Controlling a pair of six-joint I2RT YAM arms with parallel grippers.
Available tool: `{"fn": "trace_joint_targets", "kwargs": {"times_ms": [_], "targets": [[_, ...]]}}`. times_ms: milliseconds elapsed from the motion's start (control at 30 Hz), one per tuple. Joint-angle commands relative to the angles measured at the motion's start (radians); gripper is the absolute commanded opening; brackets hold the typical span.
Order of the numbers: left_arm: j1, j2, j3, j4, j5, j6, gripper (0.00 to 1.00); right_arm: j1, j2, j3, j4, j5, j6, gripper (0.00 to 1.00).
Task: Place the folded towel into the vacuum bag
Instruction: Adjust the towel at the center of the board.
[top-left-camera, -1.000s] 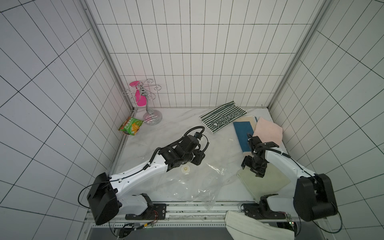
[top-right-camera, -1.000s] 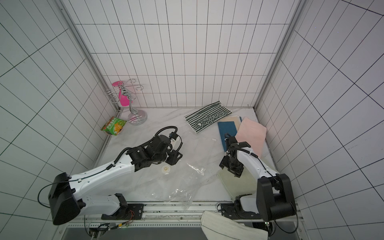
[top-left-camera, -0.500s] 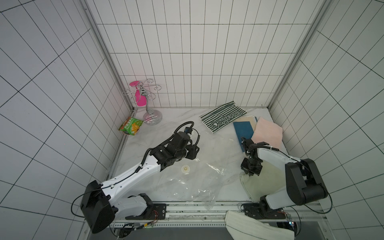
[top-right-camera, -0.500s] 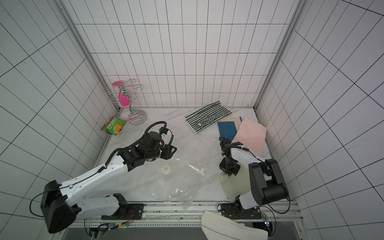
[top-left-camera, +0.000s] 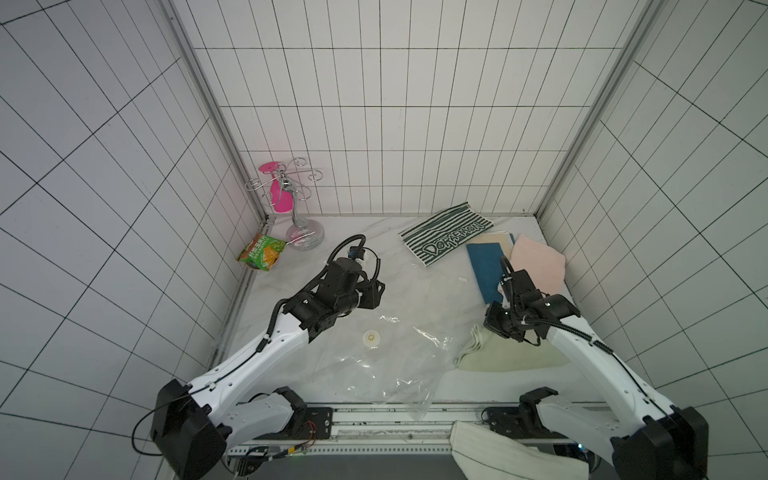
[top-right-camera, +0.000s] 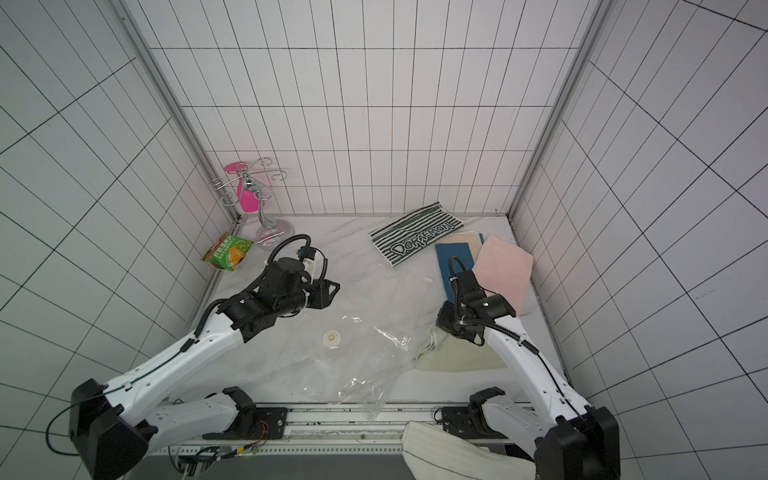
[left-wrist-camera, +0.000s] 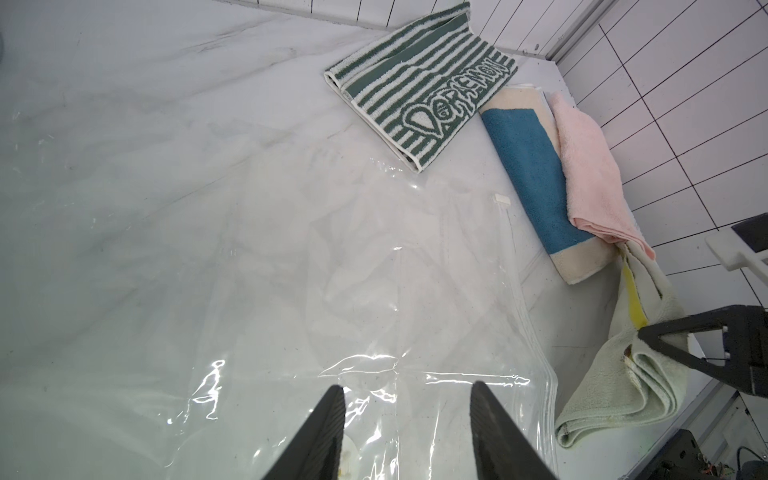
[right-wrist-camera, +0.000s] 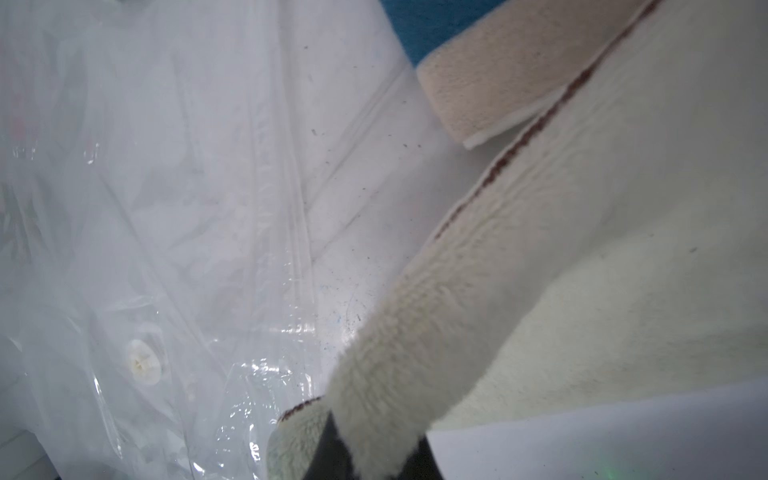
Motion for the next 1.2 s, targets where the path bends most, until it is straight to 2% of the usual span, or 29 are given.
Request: {"fn": "trace_joint_targets", "kwargs": {"times_ms": [0, 100, 200, 300, 367, 467, 500, 567, 600, 633, 733, 867, 933, 967, 1067, 1167], "targets": [[0.047, -0.005, 0.028, 0.012, 0.025, -0.029, 0.51, 0.154, 0.093, 0.132, -0.058, 0.0, -0.121, 0.0], [0.119, 0.002, 0.049, -0.016, 0.083, -0.042, 0.53, 0.315, 0.235, 0.252, -0.143, 0.041, -0.227, 0.0], [0.14, 0.009, 0.054, -0.019, 0.142, -0.057, 0.55, 0.426, 0.37, 0.29, -0.19, 0.07, -0.292, 0.0], [0.139, 0.029, 0.033, 0.027, 0.237, -0.1, 0.56, 0.441, 0.479, 0.282, -0.166, 0.072, -0.295, 0.01], [0.136, 0.05, 0.024, 0.043, 0.286, -0.143, 0.57, 0.437, 0.535, 0.29, -0.15, 0.07, -0.293, 0.05], [0.116, 0.082, 0.031, 0.036, 0.314, -0.159, 0.57, 0.439, 0.58, 0.31, -0.141, 0.007, -0.305, 0.22], [0.105, 0.087, 0.035, 0.029, 0.298, -0.151, 0.57, 0.438, 0.569, 0.312, -0.14, -0.016, -0.306, 0.32], [0.084, 0.087, 0.044, 0.013, 0.257, -0.124, 0.57, 0.432, 0.521, 0.309, -0.145, -0.029, -0.292, 0.6], [0.08, 0.086, 0.048, 0.007, 0.244, -0.115, 0.57, 0.421, 0.485, 0.304, -0.152, -0.036, -0.28, 0.74], [0.08, 0.085, 0.05, 0.003, 0.231, -0.106, 0.57, 0.397, 0.446, 0.294, -0.158, -0.055, -0.266, 0.79], [0.072, 0.091, 0.068, -0.021, 0.184, -0.074, 0.57, 0.29, 0.319, 0.25, -0.179, -0.117, -0.206, 0.81], [0.011, 0.121, 0.106, -0.062, 0.094, -0.031, 0.57, 0.091, 0.142, 0.131, -0.186, -0.121, -0.039, 0.82], [-0.035, 0.14, 0.114, -0.067, 0.074, -0.021, 0.58, -0.01, 0.075, 0.053, -0.189, -0.093, 0.043, 0.95], [-0.054, 0.149, 0.113, -0.062, 0.074, -0.023, 0.58, -0.045, 0.061, 0.019, -0.184, -0.088, 0.065, 0.99], [-0.119, 0.176, 0.106, -0.04, 0.08, -0.044, 0.58, -0.147, 0.068, -0.055, -0.148, -0.087, 0.106, 0.99], [-0.177, 0.199, 0.109, -0.035, 0.076, -0.055, 0.58, -0.204, 0.09, -0.105, -0.082, -0.095, 0.158, 0.99]]}}
